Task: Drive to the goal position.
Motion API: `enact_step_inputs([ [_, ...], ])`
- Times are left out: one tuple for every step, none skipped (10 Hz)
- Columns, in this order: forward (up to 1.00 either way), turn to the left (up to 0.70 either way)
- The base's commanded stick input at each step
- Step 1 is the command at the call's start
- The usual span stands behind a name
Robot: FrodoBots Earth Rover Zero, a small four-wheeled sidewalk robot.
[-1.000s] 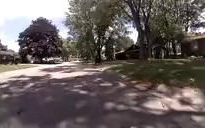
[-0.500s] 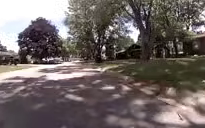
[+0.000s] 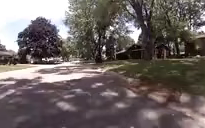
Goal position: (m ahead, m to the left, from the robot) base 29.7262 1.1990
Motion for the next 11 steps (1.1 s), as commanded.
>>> enact_step_inputs([
  [0.7, 0.0],
  [0.7, 0.0],
  [0.7, 0.0],
  [0.7, 0.0],
  [0.7, 0.0],
  [0.7, 0.0],
  [0.7, 0.0],
  [0.7, 0.0],
  [0.7, 0.0],
  [0.7, 0.0],
  [0.7, 0.0],
])
